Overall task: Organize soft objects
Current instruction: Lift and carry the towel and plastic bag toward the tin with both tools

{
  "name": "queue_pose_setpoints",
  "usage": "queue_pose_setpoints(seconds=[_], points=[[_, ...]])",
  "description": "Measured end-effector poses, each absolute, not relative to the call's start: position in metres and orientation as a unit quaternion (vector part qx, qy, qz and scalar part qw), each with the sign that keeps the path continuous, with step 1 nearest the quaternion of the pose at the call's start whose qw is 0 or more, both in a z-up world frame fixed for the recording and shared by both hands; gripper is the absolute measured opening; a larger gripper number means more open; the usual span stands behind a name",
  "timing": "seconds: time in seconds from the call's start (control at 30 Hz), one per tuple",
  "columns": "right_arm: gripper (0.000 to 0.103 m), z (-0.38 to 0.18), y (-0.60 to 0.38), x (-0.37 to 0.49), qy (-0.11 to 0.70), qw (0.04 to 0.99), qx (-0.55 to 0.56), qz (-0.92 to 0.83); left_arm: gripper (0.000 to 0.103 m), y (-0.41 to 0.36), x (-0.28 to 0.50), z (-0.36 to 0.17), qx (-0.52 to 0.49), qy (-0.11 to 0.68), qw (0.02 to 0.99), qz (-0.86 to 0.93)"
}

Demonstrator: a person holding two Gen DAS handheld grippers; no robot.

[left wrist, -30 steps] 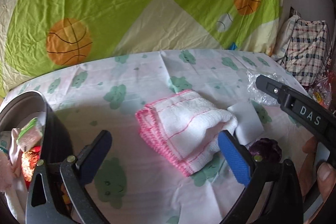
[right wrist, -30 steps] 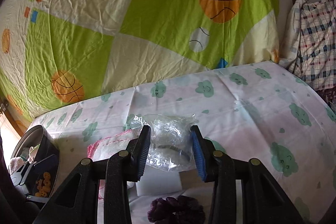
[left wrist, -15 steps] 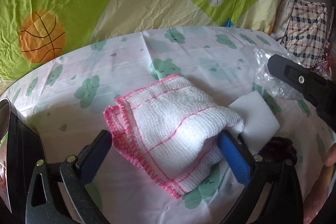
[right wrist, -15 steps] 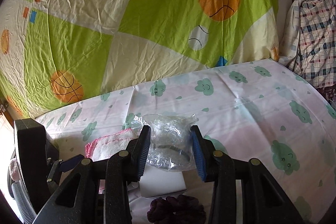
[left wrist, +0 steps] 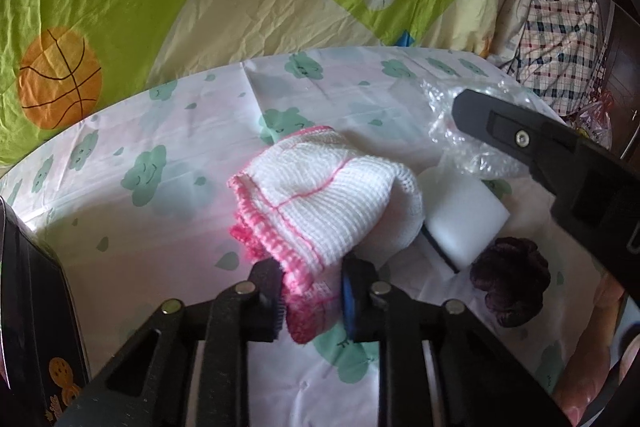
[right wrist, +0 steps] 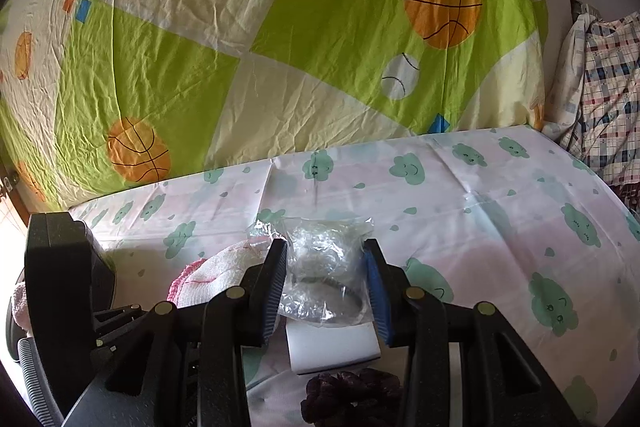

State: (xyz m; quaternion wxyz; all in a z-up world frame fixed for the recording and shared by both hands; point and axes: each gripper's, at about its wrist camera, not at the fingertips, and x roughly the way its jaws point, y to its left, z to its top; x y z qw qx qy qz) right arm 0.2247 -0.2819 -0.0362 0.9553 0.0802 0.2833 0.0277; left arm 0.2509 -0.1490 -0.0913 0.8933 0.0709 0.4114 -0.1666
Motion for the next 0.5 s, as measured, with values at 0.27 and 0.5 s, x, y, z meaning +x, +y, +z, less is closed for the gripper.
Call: queue_pose_setpoints(seconds=[0.27, 0.5], points=[[0.041, -0.038, -0.28, 0.224, 0.279, 0.957, 0.078, 0.027, 0.012, -0.127, 0.242, -0.086, 0.033, 0.395, 0.902, -0.173], [0.041, -0.035, -0.277, 0.221, 0.269, 0.96, 0.073, 0.031, 0.012, -0.106, 0.222, -0.075, 0.008, 0.354, 0.919, -0.171]])
